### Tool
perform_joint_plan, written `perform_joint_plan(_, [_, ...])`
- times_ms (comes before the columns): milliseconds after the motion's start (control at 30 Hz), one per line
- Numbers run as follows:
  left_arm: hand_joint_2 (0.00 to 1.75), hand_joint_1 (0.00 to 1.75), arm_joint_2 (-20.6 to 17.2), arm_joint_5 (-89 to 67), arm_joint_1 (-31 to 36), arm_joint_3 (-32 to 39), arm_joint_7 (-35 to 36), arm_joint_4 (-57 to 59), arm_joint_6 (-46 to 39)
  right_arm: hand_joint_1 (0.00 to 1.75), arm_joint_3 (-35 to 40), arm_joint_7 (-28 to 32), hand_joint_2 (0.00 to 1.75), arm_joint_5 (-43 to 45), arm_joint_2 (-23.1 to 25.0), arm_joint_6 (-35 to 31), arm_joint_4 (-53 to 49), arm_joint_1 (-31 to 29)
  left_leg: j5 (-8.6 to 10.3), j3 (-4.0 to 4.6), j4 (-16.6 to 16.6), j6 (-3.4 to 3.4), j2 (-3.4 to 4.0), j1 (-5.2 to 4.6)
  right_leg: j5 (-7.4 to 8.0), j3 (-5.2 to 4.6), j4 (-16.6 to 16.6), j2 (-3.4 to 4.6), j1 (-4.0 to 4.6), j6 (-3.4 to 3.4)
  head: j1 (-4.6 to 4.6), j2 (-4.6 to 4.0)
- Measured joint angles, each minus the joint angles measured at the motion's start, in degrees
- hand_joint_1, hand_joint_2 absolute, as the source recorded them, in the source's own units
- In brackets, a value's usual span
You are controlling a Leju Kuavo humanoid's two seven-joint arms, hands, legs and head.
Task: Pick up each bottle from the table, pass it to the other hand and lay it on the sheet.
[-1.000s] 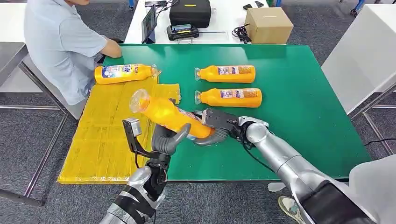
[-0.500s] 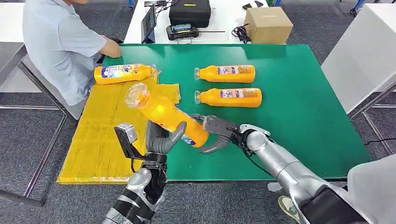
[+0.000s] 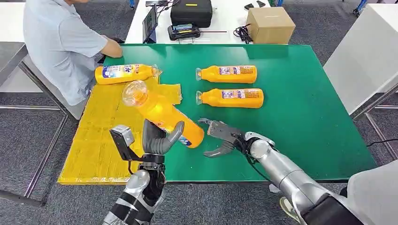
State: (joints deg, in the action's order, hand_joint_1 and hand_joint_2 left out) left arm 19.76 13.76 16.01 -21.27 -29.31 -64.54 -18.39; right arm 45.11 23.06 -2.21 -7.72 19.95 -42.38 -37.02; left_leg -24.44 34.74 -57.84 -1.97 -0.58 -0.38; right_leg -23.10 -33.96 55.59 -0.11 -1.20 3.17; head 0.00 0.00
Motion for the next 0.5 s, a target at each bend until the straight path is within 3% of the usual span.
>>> perform_joint_plan(100, [1.75, 1.75, -0.9, -14.2, 0.3, -0.4, 1.5, 0.1, -8.4, 0.00, -2.3, 0.7, 1.75, -0.9, -0.4, -0.6, -0.3, 2.3, 0.00, 0.02, 0.0, 0.00, -0.02, 0.00, 0.00, -0.01, 0.0, -0.01, 0.00, 0.00, 0.00, 0.00])
perform_joint_plan(200, [1.75, 1.75, -2.3, -40.5, 1.2, -0.5, 6.2, 2.2, -18.2, 0.00, -4.7, 2.1, 1.75, -2.3, -0.9, 0.0, -0.5, 3.6, 0.00, 0.03, 0.0, 0.00, 0.01, -0.01, 0.00, -0.01, 0.0, 0.01, 0.00, 0.00, 0.00, 0.00])
perform_joint_plan(300, [1.75, 1.75, -3.2, -66.8, 2.4, 1.1, 12.6, 5.0, -21.2, 0.00, -6.3, 2.8, 1.75, -2.9, -1.0, 1.0, -0.4, 3.7, 0.00, -0.01, 0.0, 0.00, 0.05, 0.00, 0.01, -0.01, 0.0, 0.02, 0.00, 0.00, 0.00, 0.00])
perform_joint_plan(500, [1.75, 1.75, -5.5, -79.1, 4.8, 3.8, 20.2, 11.0, -21.2, 0.00, -8.3, 3.3, 1.75, -3.0, -1.1, 1.8, -0.4, 4.2, 0.02, -0.04, 0.0, 0.02, 0.01, 0.04, 0.01, 0.00, 0.0, 0.01, 0.02, -0.01, 0.00, 0.00])
